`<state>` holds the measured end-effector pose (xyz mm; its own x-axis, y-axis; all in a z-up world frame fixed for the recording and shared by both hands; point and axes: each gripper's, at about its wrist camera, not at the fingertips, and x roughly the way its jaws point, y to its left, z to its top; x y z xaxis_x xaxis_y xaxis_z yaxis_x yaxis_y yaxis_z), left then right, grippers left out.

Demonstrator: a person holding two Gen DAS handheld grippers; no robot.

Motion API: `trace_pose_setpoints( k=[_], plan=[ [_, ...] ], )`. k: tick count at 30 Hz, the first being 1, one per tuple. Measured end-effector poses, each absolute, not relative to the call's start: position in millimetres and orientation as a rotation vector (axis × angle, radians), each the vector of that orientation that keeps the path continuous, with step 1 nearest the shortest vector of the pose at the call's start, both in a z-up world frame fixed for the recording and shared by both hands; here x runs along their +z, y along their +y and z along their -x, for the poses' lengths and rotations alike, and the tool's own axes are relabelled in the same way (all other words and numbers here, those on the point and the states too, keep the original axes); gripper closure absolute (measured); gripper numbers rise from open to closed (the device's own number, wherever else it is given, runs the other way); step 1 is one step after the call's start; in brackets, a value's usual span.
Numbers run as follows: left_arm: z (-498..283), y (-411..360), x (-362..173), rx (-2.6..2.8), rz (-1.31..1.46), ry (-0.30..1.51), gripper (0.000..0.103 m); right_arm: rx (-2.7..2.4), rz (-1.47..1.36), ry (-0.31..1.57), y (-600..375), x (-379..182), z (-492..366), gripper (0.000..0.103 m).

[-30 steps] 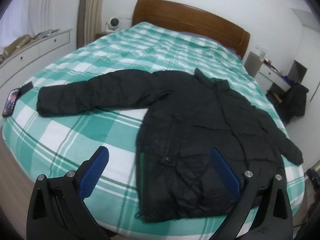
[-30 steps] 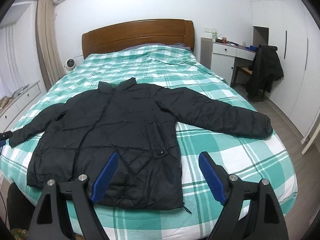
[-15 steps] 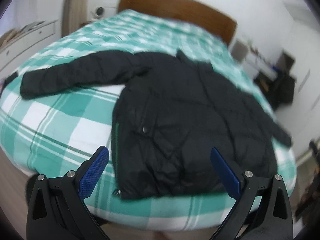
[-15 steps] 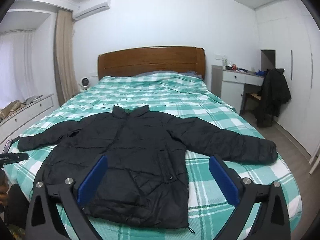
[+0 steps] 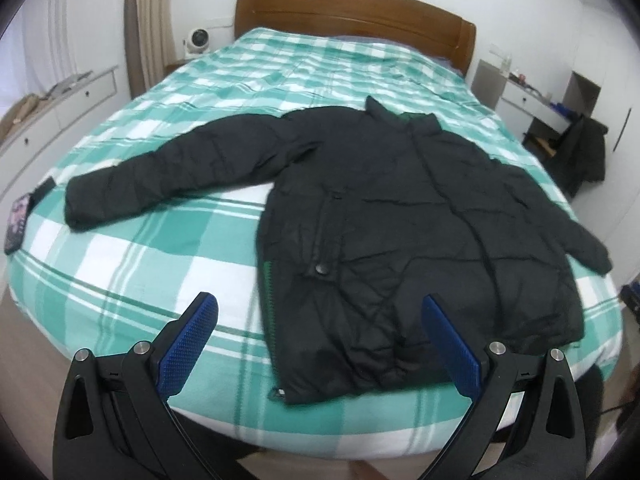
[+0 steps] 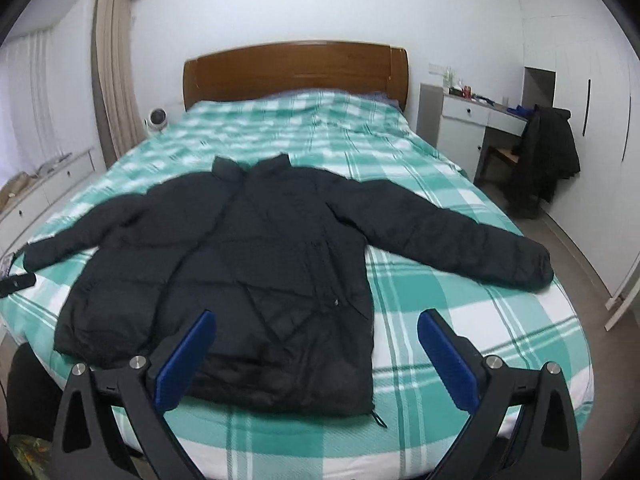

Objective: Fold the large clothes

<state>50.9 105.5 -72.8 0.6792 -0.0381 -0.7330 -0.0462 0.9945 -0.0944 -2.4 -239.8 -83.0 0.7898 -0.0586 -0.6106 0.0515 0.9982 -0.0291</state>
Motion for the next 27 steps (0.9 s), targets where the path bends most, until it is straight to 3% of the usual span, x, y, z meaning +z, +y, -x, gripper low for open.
trace_pose_setpoints(
  k=[27],
  plan=[
    [-51.7,84.7,-49.1,-0.011,-0.036,0.746,0.002,-0.062,0.062,0.667,-229.7,-84.4,1.2,0.0]
  ],
)
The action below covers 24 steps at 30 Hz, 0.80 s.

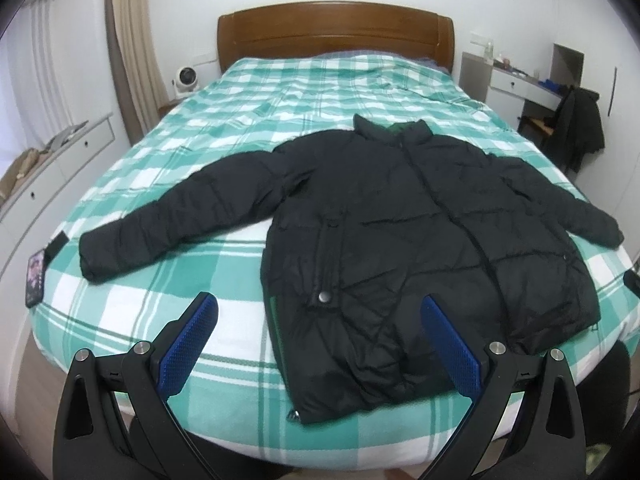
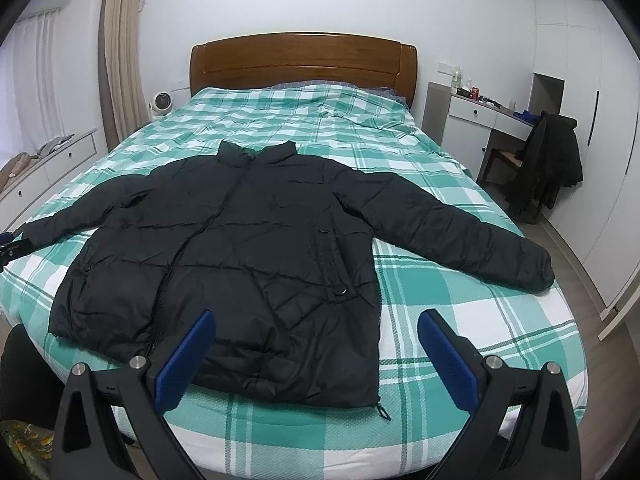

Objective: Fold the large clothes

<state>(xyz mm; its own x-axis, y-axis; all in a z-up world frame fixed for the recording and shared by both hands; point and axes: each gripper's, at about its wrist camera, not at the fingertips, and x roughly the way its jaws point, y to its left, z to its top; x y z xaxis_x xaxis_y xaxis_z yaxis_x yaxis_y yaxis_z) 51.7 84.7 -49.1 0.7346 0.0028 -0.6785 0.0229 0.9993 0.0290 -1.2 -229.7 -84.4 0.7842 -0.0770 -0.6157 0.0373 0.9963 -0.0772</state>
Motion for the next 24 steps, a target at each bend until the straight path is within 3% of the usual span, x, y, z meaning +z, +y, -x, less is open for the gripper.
trace_pose_setpoints(
  k=[17,24],
  plan=[
    [-52.0,78.5,-58.6,-0.022,-0.011,0.788,0.002,-0.138,-0.05,0.686,-261.2,-100.5,-3.0,0.0],
    [-58.7,74.5,-66.0,-0.021,-0.017,0.83,0.002,-0.218,-0.274,0.687,-330.5,-114.6,1.8,0.0]
  ],
)
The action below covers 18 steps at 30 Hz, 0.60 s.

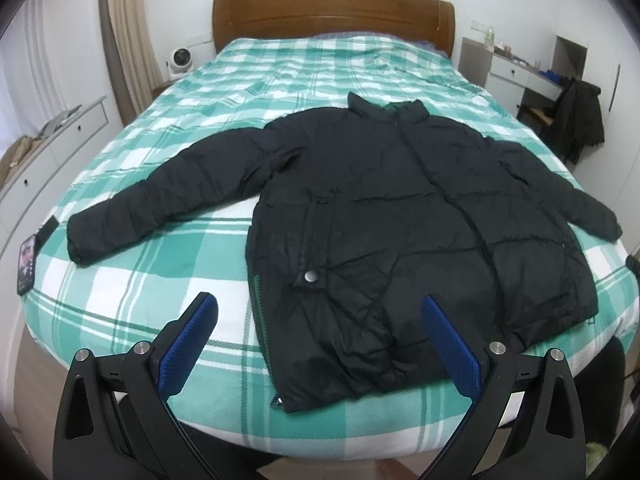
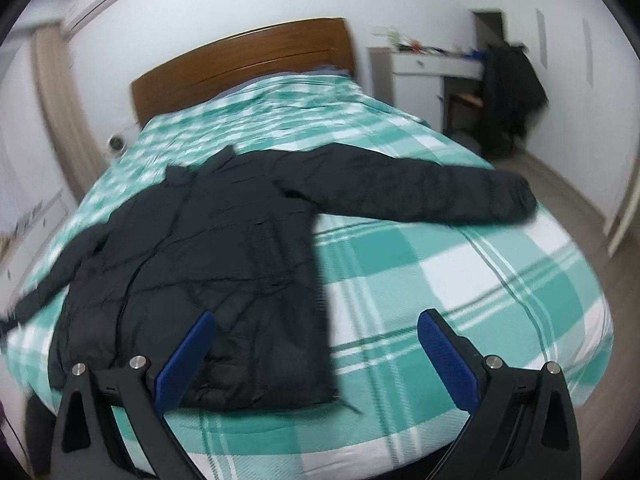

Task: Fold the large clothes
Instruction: 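Grasp the other sleeve cuff with the right tool and lift it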

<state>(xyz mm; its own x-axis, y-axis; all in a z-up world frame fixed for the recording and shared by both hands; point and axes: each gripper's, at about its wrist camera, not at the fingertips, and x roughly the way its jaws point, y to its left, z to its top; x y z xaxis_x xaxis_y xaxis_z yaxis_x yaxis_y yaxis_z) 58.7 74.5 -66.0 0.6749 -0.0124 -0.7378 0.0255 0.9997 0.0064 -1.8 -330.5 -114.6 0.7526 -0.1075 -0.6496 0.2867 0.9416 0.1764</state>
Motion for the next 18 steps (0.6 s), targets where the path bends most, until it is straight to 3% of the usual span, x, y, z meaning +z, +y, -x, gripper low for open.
trace_pose_setpoints(
  k=[10,18],
  plan=[
    [-68.7,49.9,-58.1,-0.044,-0.065,0.832,0.002,-0.354,-0.585,0.626,-497.5,-132.8,-28.2,0.0],
    [-75.3,46.8,-54.5,-0.038,-0.034,0.849,0.002,-0.424,-0.964,0.638,-617.2,-195.7,-96.9,0.003]
  ],
)
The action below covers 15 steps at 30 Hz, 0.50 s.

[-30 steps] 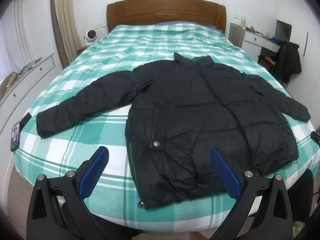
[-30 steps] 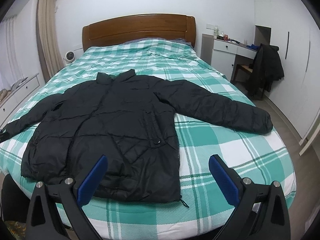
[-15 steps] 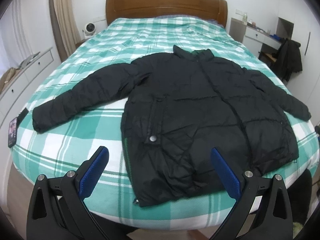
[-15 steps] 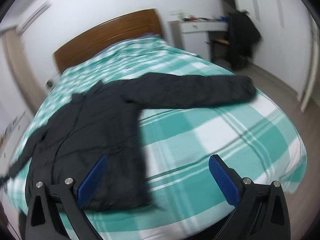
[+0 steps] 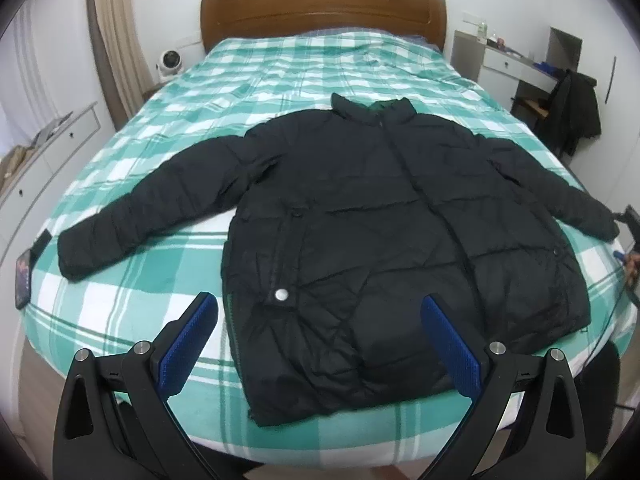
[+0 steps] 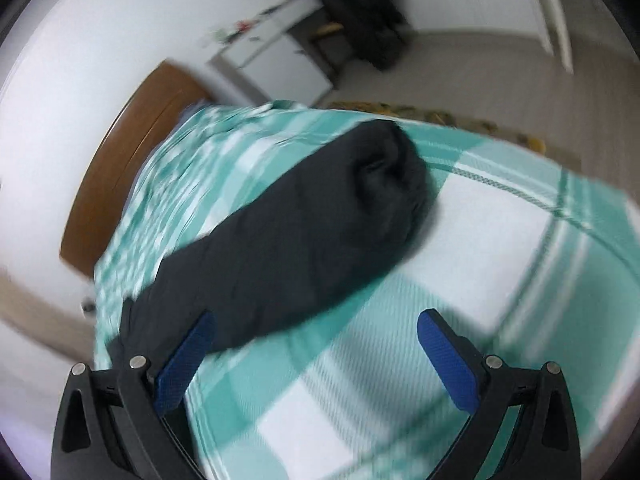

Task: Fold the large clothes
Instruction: 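Grasp the other sleeve cuff with the right tool and lift it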

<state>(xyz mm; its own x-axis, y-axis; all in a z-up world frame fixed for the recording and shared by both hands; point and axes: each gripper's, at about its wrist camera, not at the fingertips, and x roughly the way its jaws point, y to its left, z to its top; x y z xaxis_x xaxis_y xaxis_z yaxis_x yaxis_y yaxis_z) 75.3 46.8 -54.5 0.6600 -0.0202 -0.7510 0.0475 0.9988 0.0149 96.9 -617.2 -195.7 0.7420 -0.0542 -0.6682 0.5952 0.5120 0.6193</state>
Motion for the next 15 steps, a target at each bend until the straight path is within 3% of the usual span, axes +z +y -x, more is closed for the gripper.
trace_pose_setpoints(
  k=[2,5,6,7,10,15],
  plan=[
    [-75.0,47.2,-55.3,-0.023,-0.04,0.853,0.002,-0.468,-1.036,0.589,-631.9,-207.0,-106.5,0.013],
    [-76.4,49.8,-58.6,-0.006,-0.043,0.864,0.002,-0.51,-1.101,0.522,-645.0,-216.0,-118.5,0.04],
    [-77.3,51.7,-60.6,0.001,-0.038,0.872,0.002,-0.543,-1.091,0.517,-646.3,-214.5,-121.7,0.07],
    [-77.9,53.3,-62.2,0.005,-0.032,0.876,0.002,-0.562,-1.069,0.518,-646.6,-210.4,-122.7,0.089],
    [-78.7,60.4,-67.9,0.012,-0.004,0.887,0.002,-0.547,-0.909,0.495,-618.4,-161.8,-132.2,0.093],
    [-89.5,66.5,-83.5,0.003,0.055,0.933,0.002,-0.216,-0.417,0.417,-472.1,-40.4,-157.9,0.093]
  ],
)
